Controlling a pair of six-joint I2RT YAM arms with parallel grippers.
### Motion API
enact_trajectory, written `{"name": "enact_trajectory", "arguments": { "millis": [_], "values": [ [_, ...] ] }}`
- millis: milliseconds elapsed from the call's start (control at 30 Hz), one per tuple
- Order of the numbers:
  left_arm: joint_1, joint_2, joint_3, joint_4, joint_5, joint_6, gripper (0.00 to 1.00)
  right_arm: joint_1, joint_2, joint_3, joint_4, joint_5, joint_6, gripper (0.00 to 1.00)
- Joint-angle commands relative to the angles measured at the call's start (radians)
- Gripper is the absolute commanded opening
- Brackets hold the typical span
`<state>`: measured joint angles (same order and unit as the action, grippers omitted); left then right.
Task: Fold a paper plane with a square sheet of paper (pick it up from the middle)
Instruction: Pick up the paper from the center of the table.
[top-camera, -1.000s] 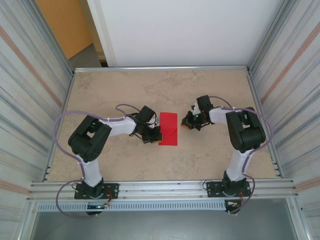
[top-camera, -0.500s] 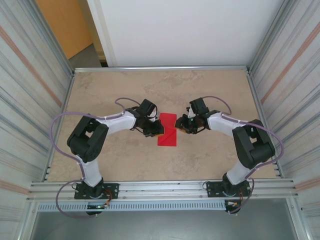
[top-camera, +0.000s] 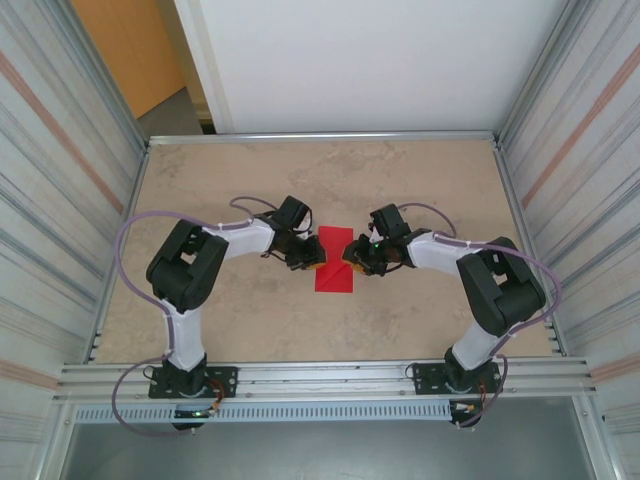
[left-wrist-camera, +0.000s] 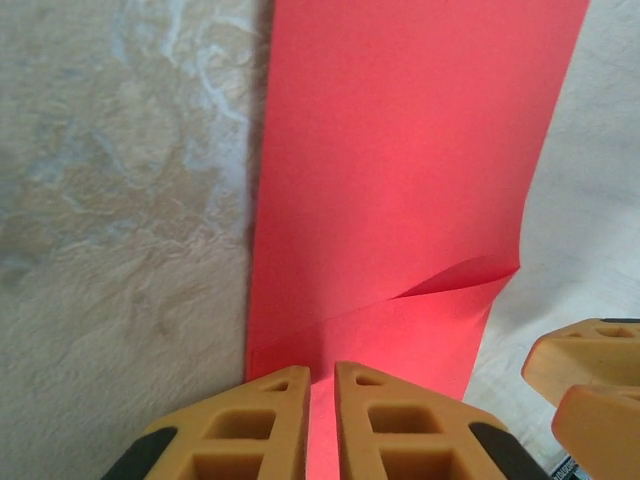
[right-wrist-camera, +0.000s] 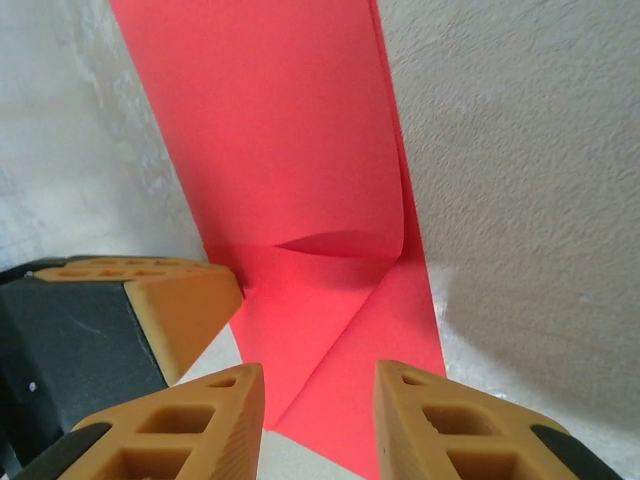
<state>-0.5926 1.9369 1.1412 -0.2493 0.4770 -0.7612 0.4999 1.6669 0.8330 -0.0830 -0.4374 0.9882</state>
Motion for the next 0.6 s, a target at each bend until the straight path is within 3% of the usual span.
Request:
{"name": "enact_trajectory", "arguments": {
  "millis": [0, 567],
  "values": [
    [0.005, 0.008, -0.017, -0.018, -0.031, -0.039, 0.15, 0.006, 0.023, 0.011, 0.017, 0.027, 0.047, 0.33],
    [0.01, 0.004, -0.042, -0.017, -0.038, -0.07, 0.11, 0.028, 0.102, 0.04, 0.054, 0.003, 0.072, 0.24]
  ]
}}
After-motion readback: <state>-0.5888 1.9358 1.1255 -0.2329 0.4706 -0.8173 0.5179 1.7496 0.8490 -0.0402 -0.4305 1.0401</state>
